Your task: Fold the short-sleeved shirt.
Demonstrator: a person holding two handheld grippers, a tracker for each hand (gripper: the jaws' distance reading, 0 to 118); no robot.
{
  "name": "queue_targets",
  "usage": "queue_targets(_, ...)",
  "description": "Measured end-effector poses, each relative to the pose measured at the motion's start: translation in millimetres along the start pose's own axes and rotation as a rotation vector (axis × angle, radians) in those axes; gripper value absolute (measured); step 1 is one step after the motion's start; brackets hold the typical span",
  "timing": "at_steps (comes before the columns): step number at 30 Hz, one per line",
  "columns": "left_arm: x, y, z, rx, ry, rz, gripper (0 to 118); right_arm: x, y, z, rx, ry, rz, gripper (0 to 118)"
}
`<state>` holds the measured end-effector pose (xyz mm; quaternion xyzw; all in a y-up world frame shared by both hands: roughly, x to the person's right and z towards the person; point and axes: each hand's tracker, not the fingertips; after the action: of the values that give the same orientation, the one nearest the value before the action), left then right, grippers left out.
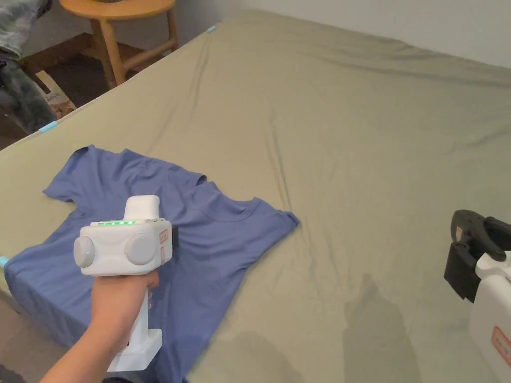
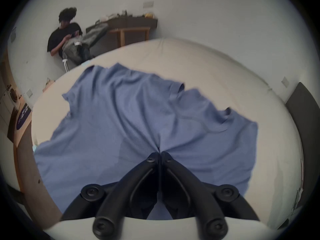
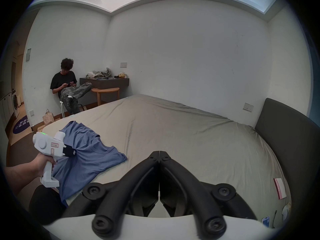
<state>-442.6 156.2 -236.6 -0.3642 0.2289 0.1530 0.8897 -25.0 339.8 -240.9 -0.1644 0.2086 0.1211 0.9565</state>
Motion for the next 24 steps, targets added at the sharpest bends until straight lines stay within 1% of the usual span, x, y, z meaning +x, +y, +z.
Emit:
queue_targets(3,4,8,42,0.145,-0.013,-0.027,0,9,4,14,0.021,-0.014,-0.024,1)
queue_targets(5,-1,12,70,0.222,-0.040,0.005,0,12,8,26,0.043,-0.014,-0.039,1)
queue_targets(9,-11,22,123,0.355,-0.089,0.079,0,18,13,48,0.092,-0.029,-0.033,1)
queue_targets(13,-10,40,187,0.529,-0.128,0.095,0,25,19,68,0.130,-0.036,-0.044,1)
queue_targets(17,12,73,264,0.745,-0.129,-0.056,0,30,24,89,0.174,-0.048,-0.049,1)
queue_targets(20,36,102,318,0.872,-0.132,-0.150,0,36,27,102,0.208,-0.058,-0.064,1)
queue_targets(24,72,137,374,1.011,-0.165,-0.261,0,46,29,118,0.247,-0.081,-0.097,1)
